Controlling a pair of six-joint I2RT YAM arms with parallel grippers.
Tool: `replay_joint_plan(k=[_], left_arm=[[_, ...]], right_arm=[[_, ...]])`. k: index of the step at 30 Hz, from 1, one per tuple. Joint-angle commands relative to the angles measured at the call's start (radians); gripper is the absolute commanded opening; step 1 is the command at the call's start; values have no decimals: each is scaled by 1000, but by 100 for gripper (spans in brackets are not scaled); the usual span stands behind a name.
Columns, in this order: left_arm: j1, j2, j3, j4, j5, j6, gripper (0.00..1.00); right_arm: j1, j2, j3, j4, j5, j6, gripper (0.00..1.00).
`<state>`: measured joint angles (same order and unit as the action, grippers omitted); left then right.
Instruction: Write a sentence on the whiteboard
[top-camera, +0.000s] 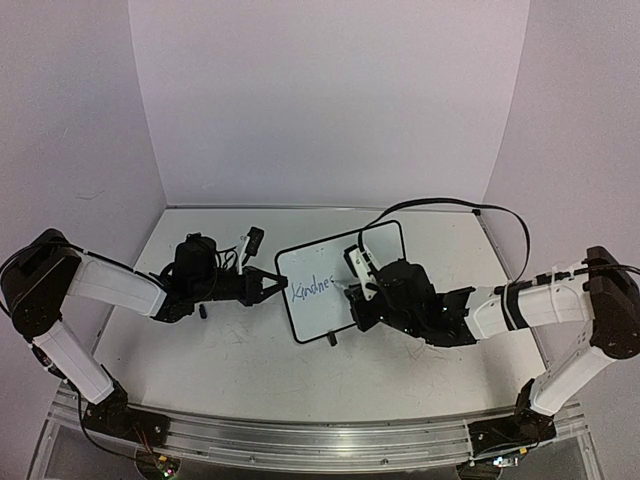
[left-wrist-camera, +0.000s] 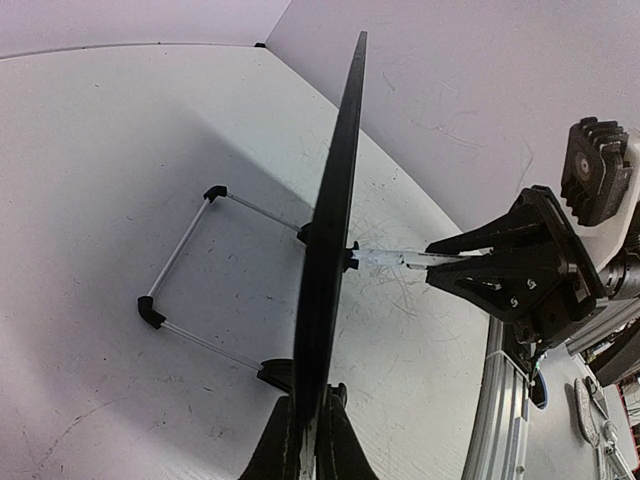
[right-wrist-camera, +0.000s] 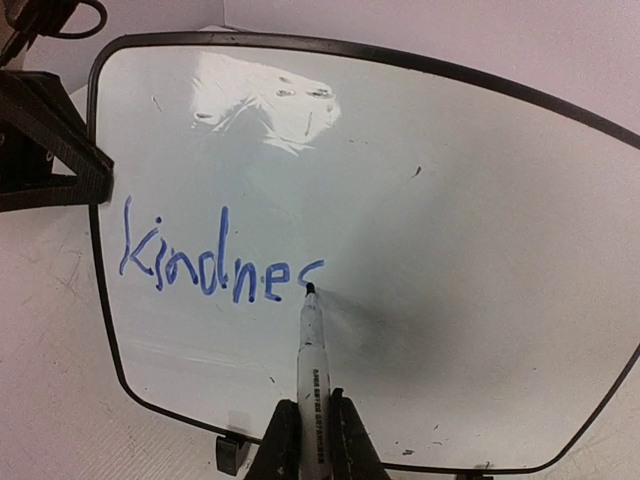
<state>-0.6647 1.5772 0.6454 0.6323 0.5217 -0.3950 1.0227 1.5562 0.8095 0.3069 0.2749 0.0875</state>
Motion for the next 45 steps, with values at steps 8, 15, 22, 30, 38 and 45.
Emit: replay_joint_plan(k=[8, 15, 22, 30, 38, 45], left_arm=[[4, -25, 2, -11, 7, 6, 0], [4, -26, 4, -13, 6, 4, 0], [4, -29, 4, -14, 7, 1, 0], [4, -21, 5, -16, 8, 4, 0], [4, -19, 5, -16, 9, 5, 0], [4, -17, 7, -16, 13, 5, 0]], right_arm=[[21, 14, -9, -19, -1, 18, 0], [24, 33, 20, 6, -8, 15, 0], [24, 10, 36, 8, 16, 25, 0], [9, -87, -28, -9, 23, 33, 0], [-9, -35, 12, 13, 18, 34, 0], [-10, -22, 26, 22, 32, 17, 0]])
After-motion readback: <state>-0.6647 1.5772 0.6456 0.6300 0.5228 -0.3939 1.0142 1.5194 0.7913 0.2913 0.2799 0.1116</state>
